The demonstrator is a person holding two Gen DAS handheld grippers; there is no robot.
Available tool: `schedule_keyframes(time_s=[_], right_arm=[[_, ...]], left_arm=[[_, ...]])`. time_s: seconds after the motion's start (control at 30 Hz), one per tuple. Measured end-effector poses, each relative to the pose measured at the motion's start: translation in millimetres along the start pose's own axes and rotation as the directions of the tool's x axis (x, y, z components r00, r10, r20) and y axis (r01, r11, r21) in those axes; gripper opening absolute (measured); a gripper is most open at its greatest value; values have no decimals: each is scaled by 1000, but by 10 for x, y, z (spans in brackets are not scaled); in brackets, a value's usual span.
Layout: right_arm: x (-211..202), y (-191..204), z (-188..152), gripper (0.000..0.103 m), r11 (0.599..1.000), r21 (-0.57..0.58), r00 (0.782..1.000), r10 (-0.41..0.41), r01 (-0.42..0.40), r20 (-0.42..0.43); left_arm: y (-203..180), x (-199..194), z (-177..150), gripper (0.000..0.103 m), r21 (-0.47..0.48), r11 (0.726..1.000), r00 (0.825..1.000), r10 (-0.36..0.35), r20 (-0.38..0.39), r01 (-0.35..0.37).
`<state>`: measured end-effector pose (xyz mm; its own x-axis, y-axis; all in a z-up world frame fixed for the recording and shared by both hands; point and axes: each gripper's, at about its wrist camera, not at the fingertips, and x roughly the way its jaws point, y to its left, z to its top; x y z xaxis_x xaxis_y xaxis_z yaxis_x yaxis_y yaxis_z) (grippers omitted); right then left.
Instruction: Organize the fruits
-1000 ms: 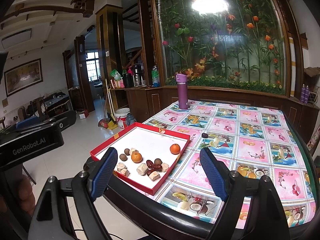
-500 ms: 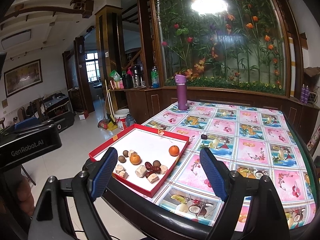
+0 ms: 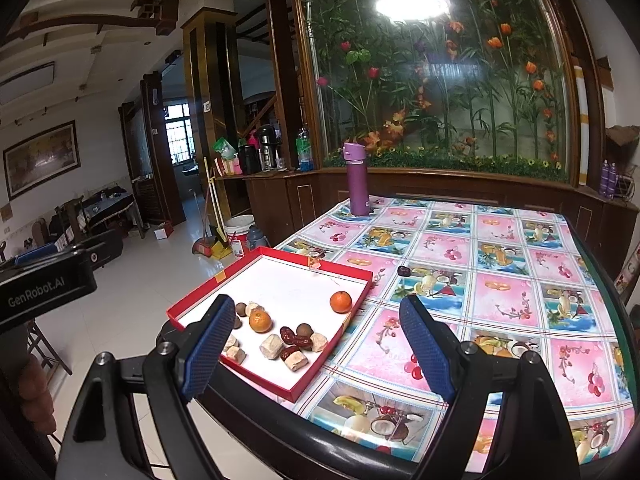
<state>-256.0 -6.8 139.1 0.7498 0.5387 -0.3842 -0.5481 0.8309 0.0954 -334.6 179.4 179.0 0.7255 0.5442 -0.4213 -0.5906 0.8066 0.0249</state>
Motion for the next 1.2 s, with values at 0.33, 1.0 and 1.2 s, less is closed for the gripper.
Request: schedule_keyframes(time_s=[0.33, 1.0, 1.2], right_arm=[[237, -24, 58, 84, 1000, 13, 1000, -13, 13, 3], [434, 272, -68, 84, 1000, -21, 999, 3, -4, -44], [403, 257, -68, 84, 1000, -16, 999, -8, 8, -42]], left_arm=[[-48, 322, 58, 103, 37, 999, 999, -16, -37, 17], [131, 452, -35, 103, 40, 999, 1000, 10, -1, -10], [96, 421, -83, 103, 48, 999, 1000, -17, -13, 17]])
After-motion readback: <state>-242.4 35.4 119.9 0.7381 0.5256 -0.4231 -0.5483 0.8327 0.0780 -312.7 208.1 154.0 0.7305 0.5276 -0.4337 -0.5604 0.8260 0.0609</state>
